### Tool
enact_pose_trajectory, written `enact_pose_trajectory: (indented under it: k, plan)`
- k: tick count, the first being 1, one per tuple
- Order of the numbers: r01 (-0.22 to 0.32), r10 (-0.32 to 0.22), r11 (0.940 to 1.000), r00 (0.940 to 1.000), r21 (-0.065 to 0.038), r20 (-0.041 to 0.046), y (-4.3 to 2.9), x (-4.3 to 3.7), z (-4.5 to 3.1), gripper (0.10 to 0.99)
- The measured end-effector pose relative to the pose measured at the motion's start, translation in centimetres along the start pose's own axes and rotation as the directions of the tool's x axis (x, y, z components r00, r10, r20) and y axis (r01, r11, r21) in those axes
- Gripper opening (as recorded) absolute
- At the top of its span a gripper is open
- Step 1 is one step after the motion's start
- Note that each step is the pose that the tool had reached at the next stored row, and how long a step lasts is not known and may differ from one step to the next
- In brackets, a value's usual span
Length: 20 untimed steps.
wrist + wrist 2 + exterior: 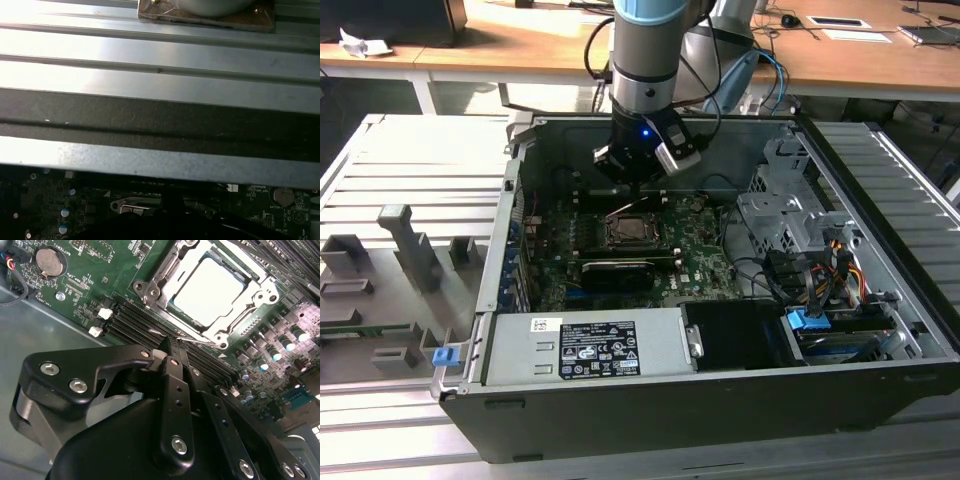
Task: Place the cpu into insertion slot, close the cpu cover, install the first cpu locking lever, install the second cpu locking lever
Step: 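Install the first cpu locking lever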
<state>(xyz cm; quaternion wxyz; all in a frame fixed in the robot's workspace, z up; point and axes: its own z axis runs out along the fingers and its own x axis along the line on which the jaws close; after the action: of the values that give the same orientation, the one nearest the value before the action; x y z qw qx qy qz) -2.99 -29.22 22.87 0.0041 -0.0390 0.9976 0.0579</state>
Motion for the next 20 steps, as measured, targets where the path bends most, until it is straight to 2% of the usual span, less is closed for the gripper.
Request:
enact_pose_trajectory:
  k: [3, 6, 13, 20]
  plan:
    - [0.0, 0.0, 1.0, 1.0, 0.0, -0.0001, -0.03, -0.11, 0.17, 0.106]
    - [-0.023, 0.023, 0.9997, 0.9997, 0.001, 0.0029, -0.1, -0.5, 0.76, 0.106]
    - [-0.024, 0.024, 0.9997, 0.9997, 0.001, 0.0031, -0.24, -0.94, 1.62, 0.106]
    - [-0.024, 0.024, 0.9997, 0.9997, 0.001, 0.0031, -0.32, -1.02, 2.26, 0.106]
